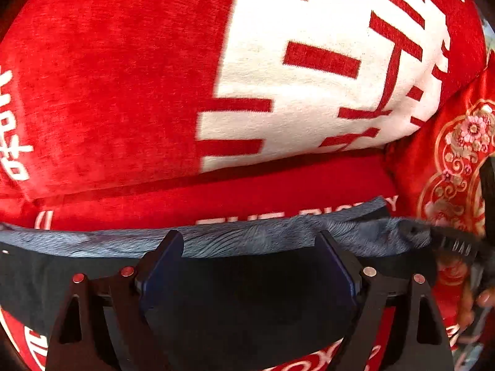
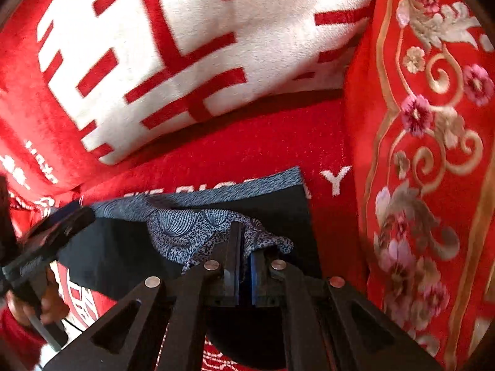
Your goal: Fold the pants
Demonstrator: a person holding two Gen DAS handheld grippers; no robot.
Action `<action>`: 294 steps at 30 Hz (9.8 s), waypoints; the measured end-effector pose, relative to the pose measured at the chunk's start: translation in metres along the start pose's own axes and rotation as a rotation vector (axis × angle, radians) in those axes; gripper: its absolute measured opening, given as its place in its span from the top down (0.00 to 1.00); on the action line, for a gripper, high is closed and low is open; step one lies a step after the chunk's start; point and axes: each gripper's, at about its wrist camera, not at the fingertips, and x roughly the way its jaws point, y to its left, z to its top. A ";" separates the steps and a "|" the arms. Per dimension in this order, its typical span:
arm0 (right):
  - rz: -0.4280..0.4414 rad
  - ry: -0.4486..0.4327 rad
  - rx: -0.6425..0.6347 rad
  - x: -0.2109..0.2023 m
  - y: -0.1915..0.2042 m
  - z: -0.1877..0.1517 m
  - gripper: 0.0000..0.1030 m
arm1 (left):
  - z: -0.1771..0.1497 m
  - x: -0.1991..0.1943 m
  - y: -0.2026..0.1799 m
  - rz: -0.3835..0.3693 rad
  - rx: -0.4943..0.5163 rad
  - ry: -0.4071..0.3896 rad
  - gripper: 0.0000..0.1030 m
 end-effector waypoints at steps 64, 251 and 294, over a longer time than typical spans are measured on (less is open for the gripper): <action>0.450 0.125 0.179 0.148 0.303 -0.143 0.47 | -0.118 -0.005 0.372 0.378 -0.125 0.187 0.14; 0.062 -0.313 -0.105 -0.024 0.204 -0.059 0.86 | -0.135 -0.039 0.079 -0.017 0.085 0.039 0.34; -0.174 -0.136 -0.125 0.050 0.242 -0.171 0.61 | -0.085 -0.048 0.216 -0.156 0.029 0.161 0.84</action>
